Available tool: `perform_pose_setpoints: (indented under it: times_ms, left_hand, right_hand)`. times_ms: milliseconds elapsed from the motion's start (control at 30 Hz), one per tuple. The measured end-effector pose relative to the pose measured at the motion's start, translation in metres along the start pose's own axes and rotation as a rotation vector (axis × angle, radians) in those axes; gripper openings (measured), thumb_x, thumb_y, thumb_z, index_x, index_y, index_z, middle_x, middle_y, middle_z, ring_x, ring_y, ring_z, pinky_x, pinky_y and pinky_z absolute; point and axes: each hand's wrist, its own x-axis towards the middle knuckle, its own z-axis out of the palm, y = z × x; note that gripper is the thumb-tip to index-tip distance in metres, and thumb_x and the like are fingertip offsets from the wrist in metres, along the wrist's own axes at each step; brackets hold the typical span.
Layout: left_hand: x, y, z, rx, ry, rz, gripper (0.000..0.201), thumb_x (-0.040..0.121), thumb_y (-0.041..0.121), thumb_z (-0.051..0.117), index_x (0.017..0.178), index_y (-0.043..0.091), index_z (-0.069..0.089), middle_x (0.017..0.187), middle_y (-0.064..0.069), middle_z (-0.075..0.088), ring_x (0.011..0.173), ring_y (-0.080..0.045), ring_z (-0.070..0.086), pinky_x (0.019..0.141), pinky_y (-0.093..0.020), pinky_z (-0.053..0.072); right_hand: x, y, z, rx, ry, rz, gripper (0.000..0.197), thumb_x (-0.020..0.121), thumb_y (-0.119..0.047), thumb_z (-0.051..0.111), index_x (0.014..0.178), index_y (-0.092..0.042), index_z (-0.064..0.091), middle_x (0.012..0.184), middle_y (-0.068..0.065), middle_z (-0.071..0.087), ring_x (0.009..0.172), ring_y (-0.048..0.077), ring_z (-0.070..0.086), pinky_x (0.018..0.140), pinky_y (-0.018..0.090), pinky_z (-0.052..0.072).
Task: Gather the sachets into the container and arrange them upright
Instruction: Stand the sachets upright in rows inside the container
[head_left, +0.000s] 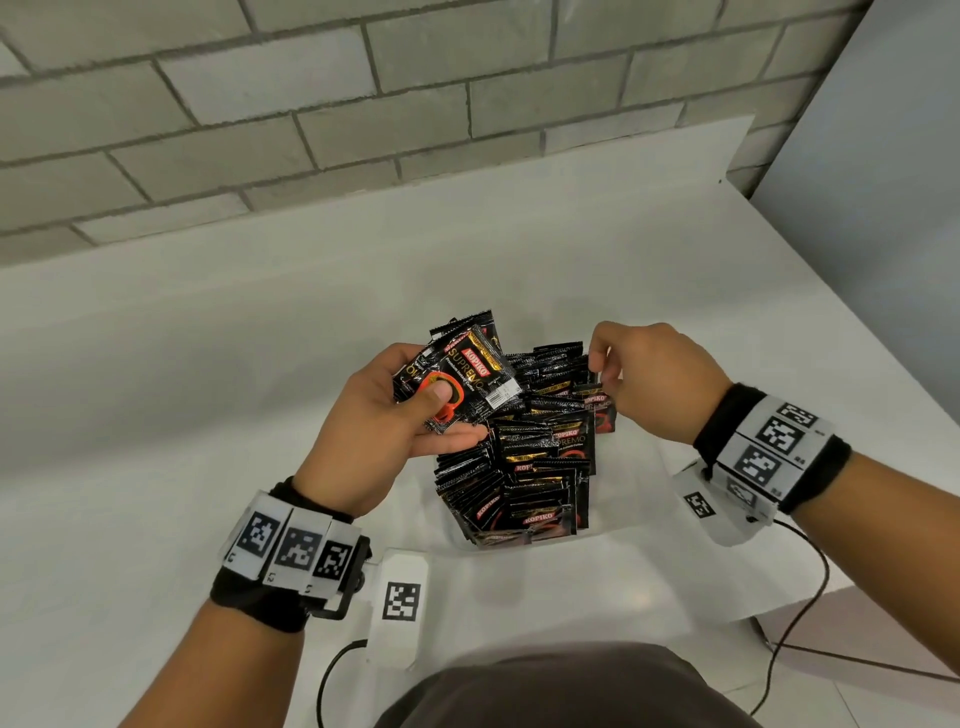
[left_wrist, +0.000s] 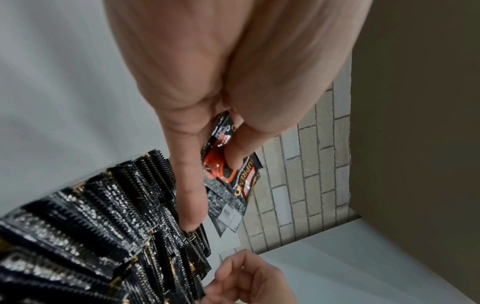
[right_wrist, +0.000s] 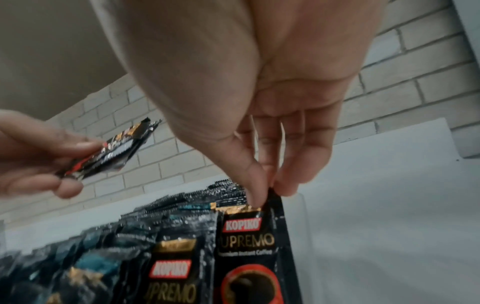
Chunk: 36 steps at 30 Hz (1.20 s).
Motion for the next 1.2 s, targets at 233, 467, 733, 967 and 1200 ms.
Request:
perform_pose_setpoints:
  times_ms: [233, 467, 733, 967, 1200]
  left_hand:
    - [0.0, 0.0, 0.003, -0.002, -0.008, -0.004, 0.028, 0.1, -0.001, 0.056, 0.128, 0.005, 0.053, 0.111, -0.02, 0.069, 0.088, -0.05, 0.074, 0.081, -0.046, 0.064]
    - [0.0, 0.0, 0.001, -0.003, -0.008, -0.007, 0.03, 0.1, 0.0, 0.057, 0.129, 0.005, 0.053, 0.114, -0.021, 0.068, 0.088, -0.05, 0.074, 0.08, -0.044, 0.064]
    - [0.001, -0.001, 0.002, 0.0, -0.017, -0.01, 0.031, 0.1, 0.001, 0.057, 0.13, 0.005, 0.053, 0.117, -0.024, 0.067, 0.089, -0.051, 0.073, 0.084, -0.049, 0.062]
    - [0.0, 0.003, 0.012, -0.007, -0.064, -0.021, 0.032, 0.099, 0.002, 0.06, 0.131, 0.005, 0.053, 0.12, -0.026, 0.069, 0.088, -0.052, 0.073, 0.079, -0.044, 0.064]
    - [-0.003, 0.008, 0.028, -0.086, -0.139, -0.044, 0.04, 0.093, 0.004, 0.065, 0.131, 0.002, 0.053, 0.125, -0.022, 0.069, 0.098, -0.052, 0.071, 0.082, -0.049, 0.063]
  right_hand:
    - [0.002, -0.013, 0.002, 0.28, 0.007, -0.079, 0.023, 0.087, 0.003, 0.06, 0.087, -0.02, 0.064, 0.074, 0.0, 0.069, 0.066, 0.02, 0.067, 0.058, 0.027, 0.057]
    - [0.007, -0.011, 0.007, 0.38, 0.013, -0.039, 0.028, 0.083, 0.01, 0.065, 0.082, -0.018, 0.066, 0.075, 0.001, 0.069, 0.065, 0.002, 0.065, 0.057, 0.015, 0.052]
    - [0.004, -0.01, 0.002, 0.338, 0.037, -0.031, 0.025, 0.081, 0.009, 0.064, 0.083, -0.016, 0.067, 0.078, -0.002, 0.068, 0.071, 0.012, 0.065, 0.063, 0.009, 0.049]
    - [-0.004, -0.03, -0.019, 0.565, 0.088, -0.064, 0.009, 0.086, -0.024, 0.076, 0.085, -0.023, 0.067, 0.081, -0.003, 0.071, 0.074, 0.013, 0.066, 0.069, 0.016, 0.051]
    - [-0.01, -0.054, -0.026, 0.802, -0.008, -0.04, 0.028, 0.074, -0.023, 0.089, 0.089, -0.012, 0.068, 0.078, 0.007, 0.069, 0.062, 0.013, 0.062, 0.061, 0.028, 0.056]
